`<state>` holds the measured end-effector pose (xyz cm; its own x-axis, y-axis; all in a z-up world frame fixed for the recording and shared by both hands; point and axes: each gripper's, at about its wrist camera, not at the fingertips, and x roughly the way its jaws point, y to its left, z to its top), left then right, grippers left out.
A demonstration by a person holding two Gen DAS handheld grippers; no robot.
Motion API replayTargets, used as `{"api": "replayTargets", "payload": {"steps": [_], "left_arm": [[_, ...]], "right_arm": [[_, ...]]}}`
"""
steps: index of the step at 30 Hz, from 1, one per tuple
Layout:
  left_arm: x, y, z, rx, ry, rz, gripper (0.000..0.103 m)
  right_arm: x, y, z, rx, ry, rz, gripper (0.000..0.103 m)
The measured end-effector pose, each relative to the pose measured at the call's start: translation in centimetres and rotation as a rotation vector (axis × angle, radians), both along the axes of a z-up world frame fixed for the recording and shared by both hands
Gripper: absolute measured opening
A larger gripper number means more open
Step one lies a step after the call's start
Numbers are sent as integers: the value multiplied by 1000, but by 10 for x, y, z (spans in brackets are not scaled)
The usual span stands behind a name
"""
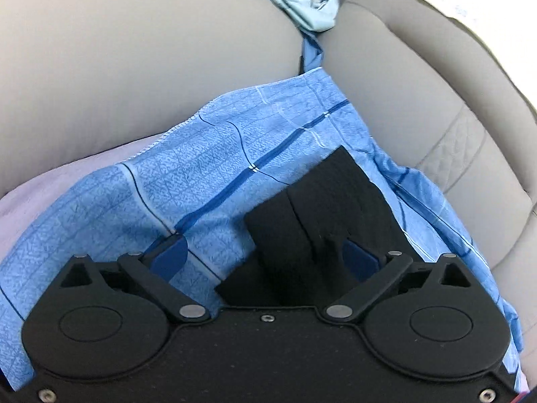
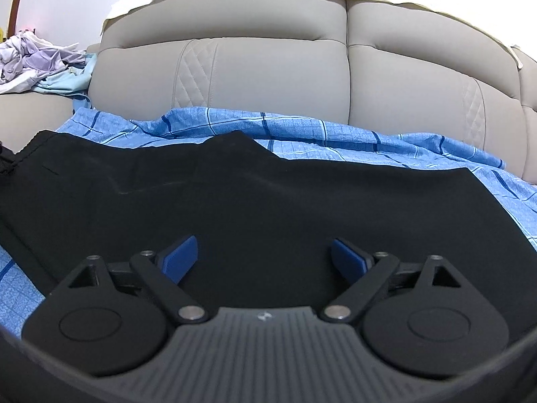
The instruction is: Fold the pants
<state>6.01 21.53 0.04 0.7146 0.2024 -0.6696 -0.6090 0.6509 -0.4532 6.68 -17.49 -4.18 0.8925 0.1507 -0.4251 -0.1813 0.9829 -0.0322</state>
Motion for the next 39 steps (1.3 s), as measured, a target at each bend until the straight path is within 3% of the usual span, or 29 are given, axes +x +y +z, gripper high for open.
{"api": "replayTargets", "payload": {"steps": [6,12,16,21,22,23,24,25,27,30,34,36,39], "left_arm": [[-25,-25,3,-140,-47,-21,97],[-25,-35,0,-98,-75,3,94],[-10,-34,2,-29,-61,38,68],[-11,-36,-5,-15,-123,61,67],[-12,-38,-6,-5,-128,74,60],[-12,-39,-6,10,-119,92,39],[-11,-41,-4,31,-97,113,28],[-11,-44,-1,48,-101,114,20],[-13,-51,10,93,-126,97,17],[-9,-79,42,253,-192,9,15],[7,-138,87,395,-298,-179,15],[18,-177,106,448,-351,-291,15],[40,-236,121,439,-384,-485,15]], "right_arm": [[0,0,-1,4,-7,-2,95],[1,0,-1,10,-7,0,96],[1,-1,-1,12,-8,2,96],[1,0,-2,13,-8,2,96],[1,0,-2,13,-8,2,96],[1,0,-1,14,-7,3,96],[1,0,-1,15,-4,4,96],[2,0,0,16,0,8,96],[2,-3,3,22,13,24,96],[2,-17,11,77,35,44,96],[6,-58,29,196,26,-10,96],[10,-86,40,245,8,-53,96],[13,-133,54,310,-18,-114,96]]}}
